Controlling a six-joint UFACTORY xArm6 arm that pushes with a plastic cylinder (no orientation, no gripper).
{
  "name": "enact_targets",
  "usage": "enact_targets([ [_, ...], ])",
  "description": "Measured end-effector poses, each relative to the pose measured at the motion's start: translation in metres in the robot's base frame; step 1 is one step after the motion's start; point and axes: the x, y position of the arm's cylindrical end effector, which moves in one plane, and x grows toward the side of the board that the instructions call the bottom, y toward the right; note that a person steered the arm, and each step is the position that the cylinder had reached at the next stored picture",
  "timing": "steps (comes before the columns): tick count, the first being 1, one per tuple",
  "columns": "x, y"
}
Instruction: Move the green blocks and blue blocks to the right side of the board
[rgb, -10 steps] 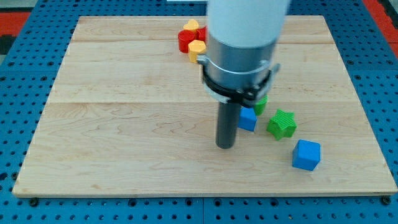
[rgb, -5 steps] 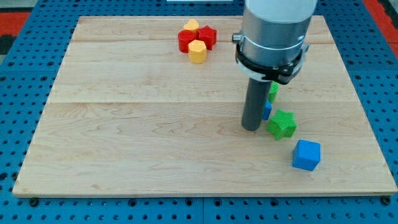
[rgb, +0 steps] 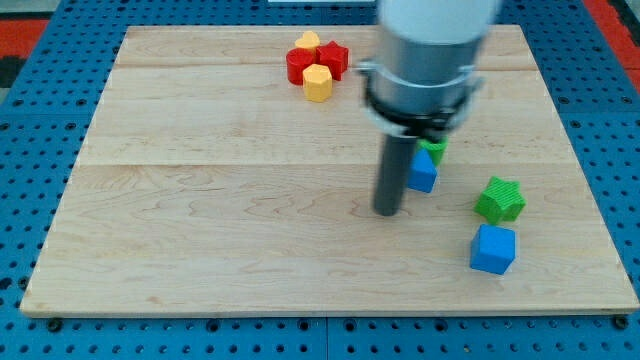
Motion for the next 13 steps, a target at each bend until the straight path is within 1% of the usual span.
enact_targets([
  [1,-0.031,-0.003],
  [2,-0.053,0.036],
  [3,-0.063,0.078],
  [4,-0.063,0.076],
  [5,-0.076,0.072],
  [7,-0.104,0.107],
  [8,-0.088,0.043],
  [9,-0.044,0.008],
  [10,-0.034,0.038],
  [11,-0.043,0.084],
  [12,-0.054,0.097],
  [13,-0.027,0.064],
])
